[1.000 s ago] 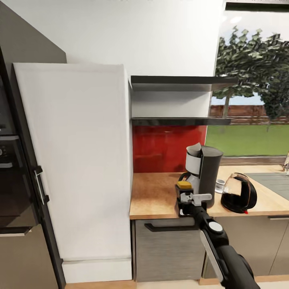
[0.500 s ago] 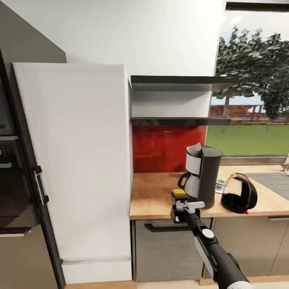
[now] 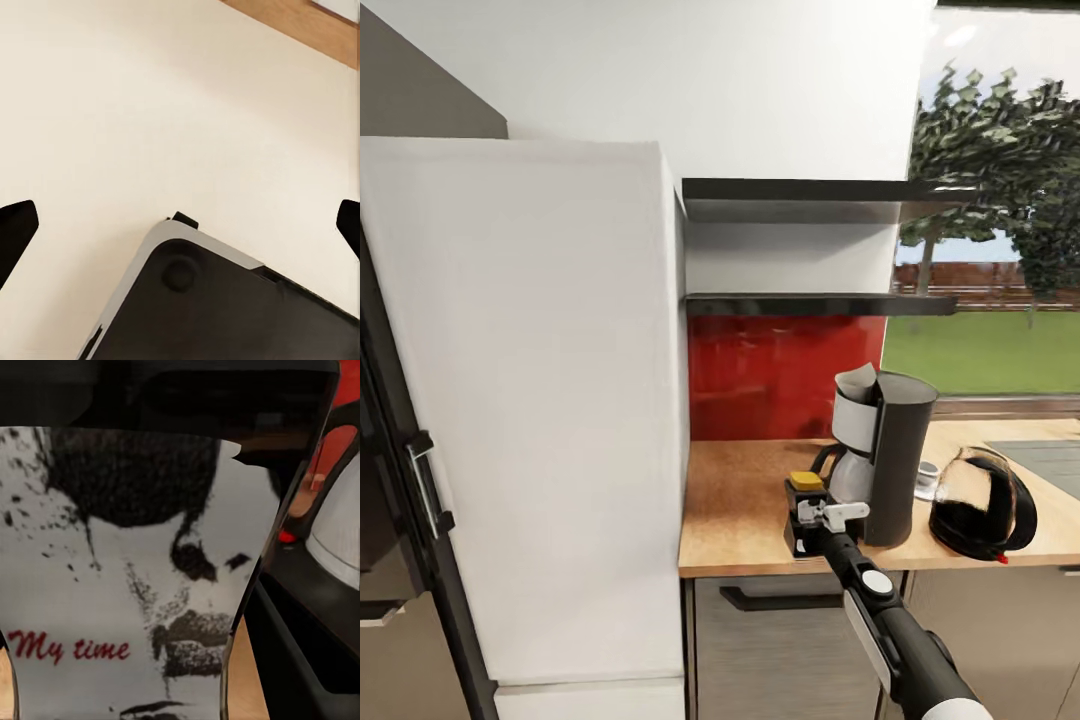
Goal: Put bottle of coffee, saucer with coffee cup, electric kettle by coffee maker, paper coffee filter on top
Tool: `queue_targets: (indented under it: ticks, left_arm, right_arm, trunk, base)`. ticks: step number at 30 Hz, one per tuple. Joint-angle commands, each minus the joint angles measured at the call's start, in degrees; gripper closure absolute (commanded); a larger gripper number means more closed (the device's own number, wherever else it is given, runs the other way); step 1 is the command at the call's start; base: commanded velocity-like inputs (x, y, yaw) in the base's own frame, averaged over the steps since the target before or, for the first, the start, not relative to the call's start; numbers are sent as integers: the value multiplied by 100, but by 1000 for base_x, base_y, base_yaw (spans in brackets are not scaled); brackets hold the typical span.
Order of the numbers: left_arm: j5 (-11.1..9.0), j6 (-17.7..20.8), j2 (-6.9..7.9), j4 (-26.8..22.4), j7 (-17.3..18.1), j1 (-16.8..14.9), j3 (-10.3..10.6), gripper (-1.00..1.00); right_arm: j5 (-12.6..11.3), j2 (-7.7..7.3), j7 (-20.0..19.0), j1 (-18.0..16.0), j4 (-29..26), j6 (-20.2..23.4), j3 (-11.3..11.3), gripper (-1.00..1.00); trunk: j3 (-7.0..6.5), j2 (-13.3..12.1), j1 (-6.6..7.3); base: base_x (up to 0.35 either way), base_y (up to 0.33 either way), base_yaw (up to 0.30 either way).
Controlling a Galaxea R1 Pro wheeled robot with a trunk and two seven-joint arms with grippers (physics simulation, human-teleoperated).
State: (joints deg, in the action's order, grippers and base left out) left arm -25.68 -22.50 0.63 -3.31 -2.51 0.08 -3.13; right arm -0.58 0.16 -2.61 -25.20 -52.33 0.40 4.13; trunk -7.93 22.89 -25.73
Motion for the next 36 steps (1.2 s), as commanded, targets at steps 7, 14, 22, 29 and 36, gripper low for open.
queue_targets:
  ticks: [7, 14, 22, 29, 36]
  left_arm:
    - [53, -15, -1, -3, -22, 1, -29, -100]
    - [36, -81, -1, -3, -22, 1, -42, -100]
    - [45, -78, -2, 5, -20, 1, -48, -100]
    - [45, -63, -2, 12, -20, 1, -47, -100]
    - [52, -60, -1, 22, -14, 1, -35, -100]
  right_arm:
    - [-25, 91, 86, -2, 201, -116, -9, 100]
    - [-30, 359, 507, -2, 461, -265, -9, 100]
    - [-25, 364, 602, -339, 1299, -668, -9, 100]
    - [-21, 341, 587, -361, 1363, -722, -2, 100]
    - [-21, 336, 528, -362, 1366, -728, -5, 100]
  trunk:
    - [1, 3, -5]
    - [1, 3, -5]
    - [145, 324, -181]
    - [217, 484, -269]
    - [217, 484, -269]
  base:
    - [255, 0, 0]
    - [13, 0, 0]
    - [0, 0, 0]
    - [0, 0, 0]
    - [75, -4, 0]
